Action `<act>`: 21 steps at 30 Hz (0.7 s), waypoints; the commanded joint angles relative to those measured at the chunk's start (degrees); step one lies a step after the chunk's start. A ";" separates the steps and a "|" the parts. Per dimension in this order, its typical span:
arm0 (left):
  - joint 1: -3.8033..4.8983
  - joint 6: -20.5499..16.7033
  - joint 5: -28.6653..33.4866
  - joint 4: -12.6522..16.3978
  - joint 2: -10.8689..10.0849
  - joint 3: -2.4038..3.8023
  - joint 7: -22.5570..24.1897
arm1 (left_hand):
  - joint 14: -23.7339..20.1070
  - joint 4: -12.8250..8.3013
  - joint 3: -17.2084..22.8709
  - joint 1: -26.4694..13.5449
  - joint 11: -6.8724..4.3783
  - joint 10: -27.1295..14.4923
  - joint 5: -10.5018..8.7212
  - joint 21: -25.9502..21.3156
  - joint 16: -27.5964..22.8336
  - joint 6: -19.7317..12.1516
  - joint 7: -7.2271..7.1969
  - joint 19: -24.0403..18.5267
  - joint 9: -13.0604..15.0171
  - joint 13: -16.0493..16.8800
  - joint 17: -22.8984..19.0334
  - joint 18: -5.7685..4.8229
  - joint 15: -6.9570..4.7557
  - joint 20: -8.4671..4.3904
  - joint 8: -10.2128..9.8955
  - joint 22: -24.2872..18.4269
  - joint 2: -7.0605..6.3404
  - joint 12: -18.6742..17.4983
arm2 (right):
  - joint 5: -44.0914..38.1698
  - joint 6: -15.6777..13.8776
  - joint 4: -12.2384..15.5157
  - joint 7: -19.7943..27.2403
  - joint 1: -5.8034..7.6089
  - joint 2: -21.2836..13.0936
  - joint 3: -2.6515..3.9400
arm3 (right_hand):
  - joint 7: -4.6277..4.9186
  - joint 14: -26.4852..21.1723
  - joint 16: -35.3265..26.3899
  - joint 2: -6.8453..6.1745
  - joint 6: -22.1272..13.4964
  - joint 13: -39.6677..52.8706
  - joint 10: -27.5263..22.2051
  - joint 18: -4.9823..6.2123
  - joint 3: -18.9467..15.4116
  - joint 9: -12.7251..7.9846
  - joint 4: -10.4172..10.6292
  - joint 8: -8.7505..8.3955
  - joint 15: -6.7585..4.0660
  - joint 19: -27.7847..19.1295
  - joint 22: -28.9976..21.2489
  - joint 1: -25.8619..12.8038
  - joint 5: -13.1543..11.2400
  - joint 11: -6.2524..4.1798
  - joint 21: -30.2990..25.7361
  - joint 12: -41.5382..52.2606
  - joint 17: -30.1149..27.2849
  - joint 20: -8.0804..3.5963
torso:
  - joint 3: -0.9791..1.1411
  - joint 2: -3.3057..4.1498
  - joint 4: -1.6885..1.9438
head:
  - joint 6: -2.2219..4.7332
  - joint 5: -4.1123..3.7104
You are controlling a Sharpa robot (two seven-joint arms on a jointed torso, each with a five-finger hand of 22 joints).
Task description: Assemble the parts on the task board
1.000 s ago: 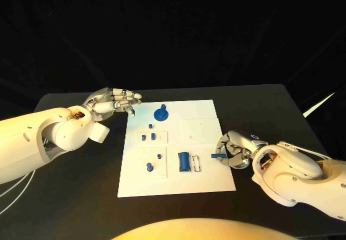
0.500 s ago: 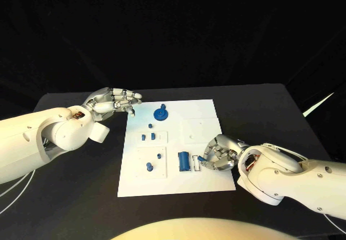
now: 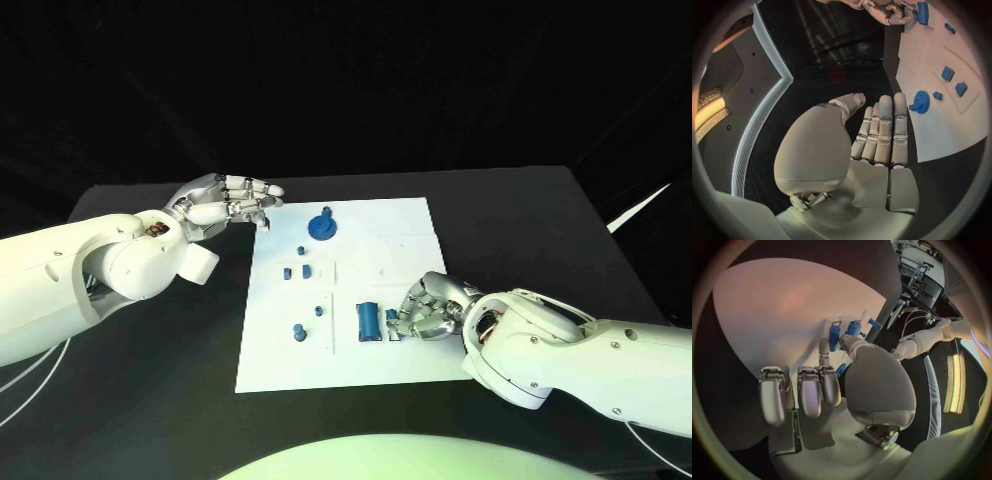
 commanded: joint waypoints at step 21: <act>0.02 1.18 0.39 0.12 -0.07 0.03 -0.14 | 0.01 0.29 0.09 -0.29 -0.08 -0.49 0.16 -0.35 0.08 -0.40 1.27 0.27 -0.07 -0.09 0.10 0.83 0.21 0.06 0.25 -0.10 0.19 0.28 | 2.31 1.88 -0.32 0.70 -0.23 0.87 0.00 | 0.01 5.42 -0.06 0.83 0.12 12.40 3.94 -0.70 -3.27 -0.06 0.08 -0.34 -0.31 5.13 14.32 -4.44 -4.58 -0.33 -0.32 0.37 12.38 -0.21 | 0.02 -0.03 -0.02 | -0.35 0.11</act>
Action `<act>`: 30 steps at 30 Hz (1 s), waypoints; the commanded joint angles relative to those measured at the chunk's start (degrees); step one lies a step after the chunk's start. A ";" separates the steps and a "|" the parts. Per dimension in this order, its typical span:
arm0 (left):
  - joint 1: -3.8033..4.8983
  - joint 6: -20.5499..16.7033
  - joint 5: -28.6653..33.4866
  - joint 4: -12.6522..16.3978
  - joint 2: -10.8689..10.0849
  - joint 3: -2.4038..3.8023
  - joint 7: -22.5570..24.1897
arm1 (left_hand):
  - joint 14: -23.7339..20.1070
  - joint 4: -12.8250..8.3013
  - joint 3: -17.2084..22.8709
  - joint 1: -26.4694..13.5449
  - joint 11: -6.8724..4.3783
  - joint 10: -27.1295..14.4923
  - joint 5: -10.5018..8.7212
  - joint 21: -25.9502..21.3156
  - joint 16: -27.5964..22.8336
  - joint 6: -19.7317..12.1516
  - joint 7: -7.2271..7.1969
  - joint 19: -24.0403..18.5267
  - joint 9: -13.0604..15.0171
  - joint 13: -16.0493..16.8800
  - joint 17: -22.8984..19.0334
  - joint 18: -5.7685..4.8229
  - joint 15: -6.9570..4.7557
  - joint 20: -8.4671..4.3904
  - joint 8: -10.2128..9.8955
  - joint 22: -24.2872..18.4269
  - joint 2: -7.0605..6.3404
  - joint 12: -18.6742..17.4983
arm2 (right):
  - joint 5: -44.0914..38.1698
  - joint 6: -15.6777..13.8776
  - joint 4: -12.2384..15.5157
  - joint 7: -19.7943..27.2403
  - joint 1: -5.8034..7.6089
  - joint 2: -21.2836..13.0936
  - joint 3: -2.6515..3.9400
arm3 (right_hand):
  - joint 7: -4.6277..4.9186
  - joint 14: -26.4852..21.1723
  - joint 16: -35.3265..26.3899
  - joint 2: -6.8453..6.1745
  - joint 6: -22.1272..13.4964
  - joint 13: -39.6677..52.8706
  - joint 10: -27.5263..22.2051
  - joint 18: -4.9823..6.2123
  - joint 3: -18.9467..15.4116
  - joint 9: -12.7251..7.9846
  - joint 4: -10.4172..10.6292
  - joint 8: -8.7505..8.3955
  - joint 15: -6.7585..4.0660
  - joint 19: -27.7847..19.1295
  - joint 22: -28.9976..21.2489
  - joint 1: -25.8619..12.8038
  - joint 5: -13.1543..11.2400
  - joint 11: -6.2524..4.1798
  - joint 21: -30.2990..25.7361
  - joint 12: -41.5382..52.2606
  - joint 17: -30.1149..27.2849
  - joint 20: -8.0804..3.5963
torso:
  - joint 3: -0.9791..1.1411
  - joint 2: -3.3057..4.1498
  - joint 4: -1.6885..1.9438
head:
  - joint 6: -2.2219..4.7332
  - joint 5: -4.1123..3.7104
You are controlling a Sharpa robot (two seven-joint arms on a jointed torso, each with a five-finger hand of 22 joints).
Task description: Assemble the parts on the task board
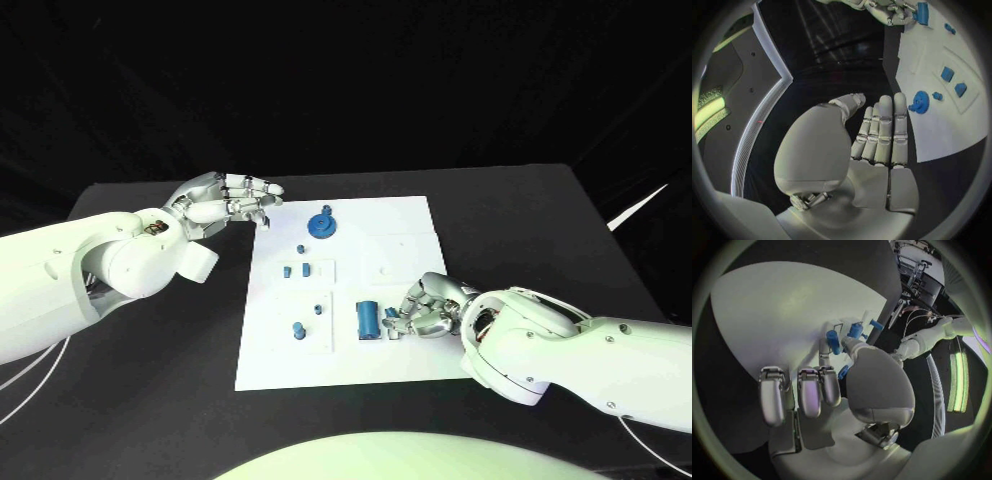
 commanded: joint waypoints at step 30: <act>0.02 1.14 0.35 -0.05 -0.01 0.02 -0.09 | 0.00 0.37 0.08 -0.32 -0.07 -0.50 0.17 -0.40 0.08 -0.41 1.28 0.29 -0.08 -0.11 0.05 0.83 0.23 0.07 0.28 -0.08 0.24 0.30 | -0.48 2.11 2.11 2.53 -0.19 -1.87 -0.07 | -0.28 5.44 -0.02 1.34 0.12 12.54 4.05 -0.70 -4.26 0.18 -0.43 -0.20 -0.52 5.14 14.34 -1.64 1.72 -0.57 -0.02 0.51 12.49 -0.38 | 0.00 -0.04 -0.04 | -0.21 0.20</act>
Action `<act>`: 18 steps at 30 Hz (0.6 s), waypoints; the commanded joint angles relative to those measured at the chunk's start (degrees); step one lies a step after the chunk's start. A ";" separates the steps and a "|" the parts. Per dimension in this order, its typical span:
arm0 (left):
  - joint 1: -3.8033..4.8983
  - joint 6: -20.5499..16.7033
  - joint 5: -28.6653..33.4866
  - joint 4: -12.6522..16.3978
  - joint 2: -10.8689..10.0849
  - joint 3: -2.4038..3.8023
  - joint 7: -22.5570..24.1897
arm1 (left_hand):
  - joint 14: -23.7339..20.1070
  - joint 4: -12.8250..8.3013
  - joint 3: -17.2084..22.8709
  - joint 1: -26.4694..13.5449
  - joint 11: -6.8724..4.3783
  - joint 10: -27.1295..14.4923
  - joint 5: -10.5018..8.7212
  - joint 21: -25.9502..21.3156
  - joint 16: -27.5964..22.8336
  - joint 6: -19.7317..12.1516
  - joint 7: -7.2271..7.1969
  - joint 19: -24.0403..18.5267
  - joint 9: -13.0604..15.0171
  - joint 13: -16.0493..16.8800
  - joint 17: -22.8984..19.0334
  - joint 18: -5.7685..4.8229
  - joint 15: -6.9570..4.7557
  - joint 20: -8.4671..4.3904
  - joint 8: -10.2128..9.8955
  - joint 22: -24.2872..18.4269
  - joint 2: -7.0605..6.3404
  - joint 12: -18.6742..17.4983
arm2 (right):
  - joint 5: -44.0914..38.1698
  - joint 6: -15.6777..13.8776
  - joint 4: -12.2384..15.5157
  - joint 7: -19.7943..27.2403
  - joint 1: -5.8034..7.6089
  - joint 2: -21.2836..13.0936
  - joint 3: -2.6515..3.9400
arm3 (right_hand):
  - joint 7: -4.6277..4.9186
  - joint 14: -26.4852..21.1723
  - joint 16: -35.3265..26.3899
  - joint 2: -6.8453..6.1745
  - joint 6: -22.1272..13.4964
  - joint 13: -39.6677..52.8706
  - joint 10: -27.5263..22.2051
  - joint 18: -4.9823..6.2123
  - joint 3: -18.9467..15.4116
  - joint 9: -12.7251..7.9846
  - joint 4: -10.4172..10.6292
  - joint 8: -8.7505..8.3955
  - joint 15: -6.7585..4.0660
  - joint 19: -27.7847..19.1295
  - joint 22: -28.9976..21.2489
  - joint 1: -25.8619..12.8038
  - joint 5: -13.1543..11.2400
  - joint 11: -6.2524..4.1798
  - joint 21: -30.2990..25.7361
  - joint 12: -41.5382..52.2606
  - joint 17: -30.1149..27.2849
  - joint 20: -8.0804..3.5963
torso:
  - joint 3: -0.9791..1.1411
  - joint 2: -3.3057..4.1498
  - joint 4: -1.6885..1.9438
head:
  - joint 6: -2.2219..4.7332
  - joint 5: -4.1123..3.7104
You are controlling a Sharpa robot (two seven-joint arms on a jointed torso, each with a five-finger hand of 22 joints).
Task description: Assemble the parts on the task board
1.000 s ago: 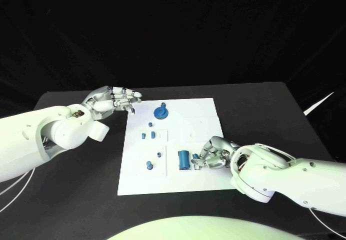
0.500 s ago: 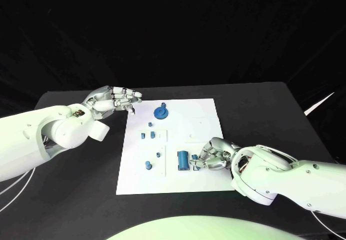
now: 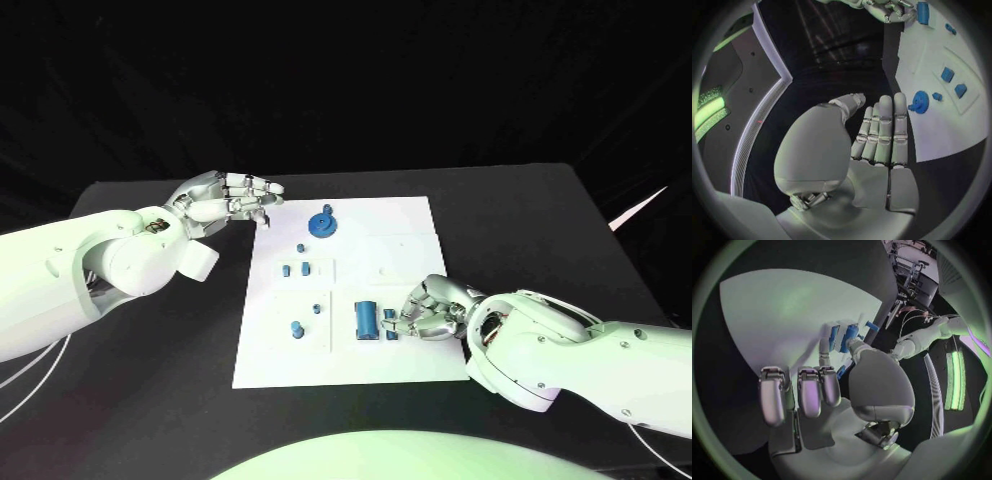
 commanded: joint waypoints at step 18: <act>0.02 0.40 0.63 -0.35 0.35 0.02 0.99 | -0.04 0.60 -0.03 -0.52 -0.05 -0.55 0.15 -0.57 0.07 -0.46 1.28 0.31 -0.11 -0.10 0.07 0.81 0.26 0.11 0.33 -0.19 0.21 0.36 | 3.20 -1.19 -2.07 11.23 1.40 -2.72 0.18 | 0.74 5.29 -0.33 0.14 -1.53 11.84 3.07 -0.23 -7.53 -0.63 0.18 -1.76 0.26 4.45 13.71 7.87 -7.23 0.55 -2.61 -1.10 11.90 0.28 | -0.10 -0.25 0.01 | 0.79 -0.15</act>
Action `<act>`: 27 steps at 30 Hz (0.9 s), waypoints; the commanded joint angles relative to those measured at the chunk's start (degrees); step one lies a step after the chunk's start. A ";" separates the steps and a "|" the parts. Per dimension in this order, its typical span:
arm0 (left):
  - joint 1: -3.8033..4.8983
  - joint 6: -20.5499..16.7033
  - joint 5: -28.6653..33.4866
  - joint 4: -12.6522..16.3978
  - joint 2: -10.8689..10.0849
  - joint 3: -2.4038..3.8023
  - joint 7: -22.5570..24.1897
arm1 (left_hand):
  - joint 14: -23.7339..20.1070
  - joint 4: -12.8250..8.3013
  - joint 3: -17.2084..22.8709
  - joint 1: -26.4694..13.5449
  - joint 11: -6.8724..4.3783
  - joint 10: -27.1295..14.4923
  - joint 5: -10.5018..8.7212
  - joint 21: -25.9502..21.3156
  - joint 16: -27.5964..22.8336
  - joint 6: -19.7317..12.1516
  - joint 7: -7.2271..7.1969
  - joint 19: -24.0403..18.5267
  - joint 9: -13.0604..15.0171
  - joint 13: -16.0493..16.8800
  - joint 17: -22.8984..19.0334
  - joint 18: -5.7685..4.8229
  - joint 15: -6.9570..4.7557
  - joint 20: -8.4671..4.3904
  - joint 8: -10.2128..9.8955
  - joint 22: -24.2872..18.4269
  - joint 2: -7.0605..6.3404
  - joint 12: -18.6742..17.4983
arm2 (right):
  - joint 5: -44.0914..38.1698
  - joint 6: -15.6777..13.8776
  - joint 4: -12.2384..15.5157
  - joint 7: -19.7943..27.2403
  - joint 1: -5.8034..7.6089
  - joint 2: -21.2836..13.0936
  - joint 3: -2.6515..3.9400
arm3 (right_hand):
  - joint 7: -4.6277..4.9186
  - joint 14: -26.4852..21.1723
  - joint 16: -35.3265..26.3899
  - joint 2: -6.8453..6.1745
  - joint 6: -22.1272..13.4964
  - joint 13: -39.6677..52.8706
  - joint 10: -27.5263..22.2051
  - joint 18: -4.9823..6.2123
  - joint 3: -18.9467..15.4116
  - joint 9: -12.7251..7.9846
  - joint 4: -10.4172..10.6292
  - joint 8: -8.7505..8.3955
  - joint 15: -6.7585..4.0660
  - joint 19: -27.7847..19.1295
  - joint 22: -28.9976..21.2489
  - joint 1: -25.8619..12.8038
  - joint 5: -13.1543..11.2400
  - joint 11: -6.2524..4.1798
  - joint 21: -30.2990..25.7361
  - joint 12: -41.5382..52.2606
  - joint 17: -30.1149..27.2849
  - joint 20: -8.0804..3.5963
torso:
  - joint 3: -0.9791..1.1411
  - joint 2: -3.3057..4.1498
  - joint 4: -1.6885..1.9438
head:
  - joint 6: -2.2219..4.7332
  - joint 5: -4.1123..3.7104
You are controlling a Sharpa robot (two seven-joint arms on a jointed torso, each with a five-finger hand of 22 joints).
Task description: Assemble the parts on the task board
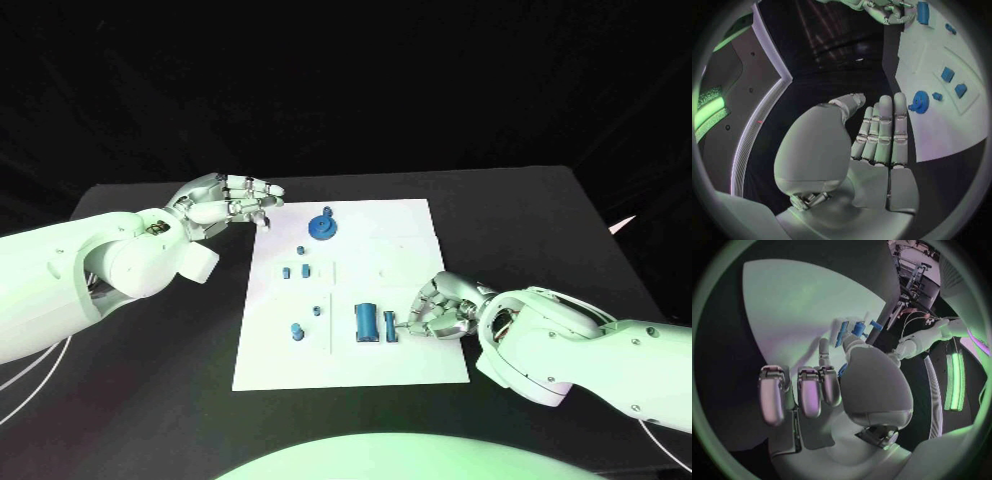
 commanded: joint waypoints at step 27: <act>-1.52 -14.78 14.35 -18.75 13.85 0.04 14.89 | -14.17 6.78 -1.46 0.58 0.95 5.88 -0.37 -39.65 -43.80 -1.48 -2.48 -11.13 -1.98 -5.85 -13.43 -1.57 4.51 6.96 -0.89 -27.21 -0.91 -21.48 | 57.42 2.45 -42.19 54.93 6.95 14.94 2.51 | 7.36 -25.86 -74.69 4.59 -10.14 -61.37 -26.46 9.33 2.04 -8.73 -0.40 -11.45 10.67 -29.89 -42.43 14.80 0.96 9.43 -81.81 -73.62 -49.45 11.05 | -1.34 -5.09 -0.29 | 8.35 0.76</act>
